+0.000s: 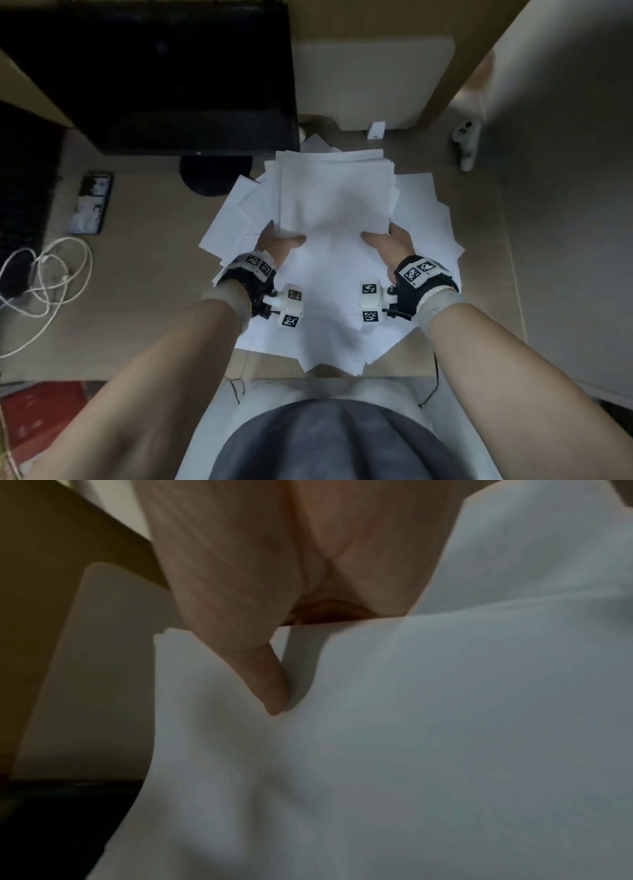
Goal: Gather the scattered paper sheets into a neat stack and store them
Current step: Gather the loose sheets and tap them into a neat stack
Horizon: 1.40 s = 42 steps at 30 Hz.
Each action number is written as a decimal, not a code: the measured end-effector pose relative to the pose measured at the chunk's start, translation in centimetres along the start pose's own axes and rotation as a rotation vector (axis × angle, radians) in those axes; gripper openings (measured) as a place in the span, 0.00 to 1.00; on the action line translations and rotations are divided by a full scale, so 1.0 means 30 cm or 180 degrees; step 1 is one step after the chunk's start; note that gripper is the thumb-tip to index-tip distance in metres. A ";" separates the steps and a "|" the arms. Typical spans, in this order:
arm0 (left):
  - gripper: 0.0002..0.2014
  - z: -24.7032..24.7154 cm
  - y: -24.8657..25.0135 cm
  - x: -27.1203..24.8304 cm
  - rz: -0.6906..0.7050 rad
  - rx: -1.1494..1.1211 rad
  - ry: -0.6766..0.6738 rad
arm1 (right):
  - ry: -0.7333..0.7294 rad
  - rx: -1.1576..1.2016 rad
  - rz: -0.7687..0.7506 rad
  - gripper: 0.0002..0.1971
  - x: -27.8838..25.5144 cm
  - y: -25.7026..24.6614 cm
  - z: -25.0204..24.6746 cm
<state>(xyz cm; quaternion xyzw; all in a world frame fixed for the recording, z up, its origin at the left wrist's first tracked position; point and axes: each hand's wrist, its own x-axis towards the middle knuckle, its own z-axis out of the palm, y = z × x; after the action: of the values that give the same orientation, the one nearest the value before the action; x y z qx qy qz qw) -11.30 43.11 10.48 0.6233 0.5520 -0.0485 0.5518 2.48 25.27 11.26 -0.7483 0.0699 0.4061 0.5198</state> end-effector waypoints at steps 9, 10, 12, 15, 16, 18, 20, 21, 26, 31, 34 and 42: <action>0.11 -0.082 0.147 -0.192 0.0426 -0.0715 0.0979 | -0.0228 -0.0223 -0.1150 0.13 -0.129 -0.240 0.027; 0.08 -0.095 0.170 -0.205 0.0464 -0.0737 0.1057 | -0.0183 -0.0133 -0.1263 0.13 -0.147 -0.265 0.032; 0.07 -0.116 0.198 -0.223 0.0454 -0.0822 0.1184 | -0.0110 0.0023 -0.1344 0.12 -0.171 -0.292 0.040; 0.09 -0.142 0.196 -0.235 0.0479 -0.0739 0.1119 | 0.0008 0.0070 -0.1350 0.12 -0.187 -0.288 0.053; 0.13 -0.151 0.190 -0.236 0.0466 -0.0639 0.1079 | 0.0072 0.0051 -0.1375 0.13 -0.190 -0.281 0.055; 0.13 -0.161 0.180 -0.239 0.0490 -0.0454 0.1044 | 0.0150 0.0007 -0.1397 0.20 -0.200 -0.272 0.054; 0.07 -0.166 0.183 -0.250 0.0557 -0.0347 0.0998 | 0.0139 0.0008 -0.1407 0.18 -0.204 -0.276 0.048; 0.11 -0.167 0.188 -0.255 0.0584 -0.0343 0.0984 | 0.0132 -0.0002 -0.1370 0.17 -0.206 -0.281 0.049; 0.19 -0.179 0.218 -0.269 0.0664 -0.0354 0.0664 | -0.0100 -0.0439 -0.1014 0.25 -0.198 -0.282 0.045; 0.23 -0.164 0.224 -0.266 0.0727 -0.0372 0.0527 | -0.0210 -0.0661 -0.0930 0.27 -0.205 -0.273 0.082; 0.22 -0.164 0.226 -0.249 0.0729 -0.0601 0.0544 | -0.0002 -0.0080 -0.0943 0.29 -0.207 -0.282 0.097; 0.17 -0.177 0.213 -0.228 0.0808 -0.0751 0.0443 | 0.0134 0.0737 -0.0778 0.41 -0.198 -0.346 0.116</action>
<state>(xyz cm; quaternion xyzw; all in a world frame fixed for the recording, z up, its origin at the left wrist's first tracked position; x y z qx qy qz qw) -12.12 44.11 21.16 0.6207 0.5077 0.1298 0.5832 2.15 30.97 22.34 -0.6947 0.0355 0.3134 0.6464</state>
